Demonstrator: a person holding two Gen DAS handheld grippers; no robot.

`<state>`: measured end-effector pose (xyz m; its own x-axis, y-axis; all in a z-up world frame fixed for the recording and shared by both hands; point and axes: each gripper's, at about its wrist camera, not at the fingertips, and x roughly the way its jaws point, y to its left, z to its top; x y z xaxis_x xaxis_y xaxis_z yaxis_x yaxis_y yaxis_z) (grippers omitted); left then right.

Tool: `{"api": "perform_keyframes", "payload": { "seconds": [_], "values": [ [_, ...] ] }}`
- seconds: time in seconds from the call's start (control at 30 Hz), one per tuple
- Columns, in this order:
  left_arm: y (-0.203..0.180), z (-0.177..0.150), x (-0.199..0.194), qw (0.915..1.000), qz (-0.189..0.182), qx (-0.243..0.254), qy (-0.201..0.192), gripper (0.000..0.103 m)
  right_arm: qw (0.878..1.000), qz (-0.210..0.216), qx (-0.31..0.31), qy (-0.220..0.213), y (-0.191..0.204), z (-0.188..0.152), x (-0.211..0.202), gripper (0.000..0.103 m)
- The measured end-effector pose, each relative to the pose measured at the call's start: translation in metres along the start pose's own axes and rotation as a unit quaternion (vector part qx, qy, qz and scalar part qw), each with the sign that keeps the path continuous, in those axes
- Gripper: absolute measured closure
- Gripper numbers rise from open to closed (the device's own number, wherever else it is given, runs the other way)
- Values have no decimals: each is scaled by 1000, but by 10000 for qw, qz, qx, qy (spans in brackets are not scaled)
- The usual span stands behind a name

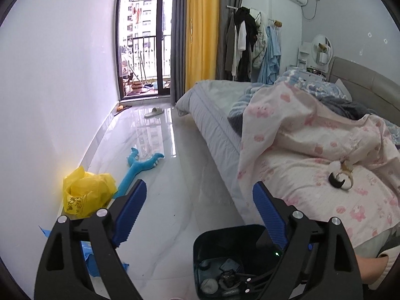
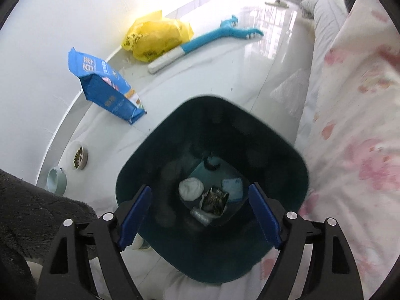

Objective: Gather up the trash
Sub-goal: 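Move both tools from the bin back over the tape rolls on the bed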

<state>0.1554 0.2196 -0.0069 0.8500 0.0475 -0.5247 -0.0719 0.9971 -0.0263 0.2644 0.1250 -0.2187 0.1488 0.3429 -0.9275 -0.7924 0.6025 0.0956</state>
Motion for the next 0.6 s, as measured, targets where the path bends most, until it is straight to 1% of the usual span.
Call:
{"api": "perform_keyframes", "payload": {
  "seconds": [0.27,0.6],
  "values": [
    [-14,18,-4,9998,-31,-110,-191,13,9966,-203,-101,-789,-9,1,-49,22],
    [-51,30,5,9996,-164,-42,-214,12,9849,-344,52,-1695,-44,-12,-110,22]
  ]
}}
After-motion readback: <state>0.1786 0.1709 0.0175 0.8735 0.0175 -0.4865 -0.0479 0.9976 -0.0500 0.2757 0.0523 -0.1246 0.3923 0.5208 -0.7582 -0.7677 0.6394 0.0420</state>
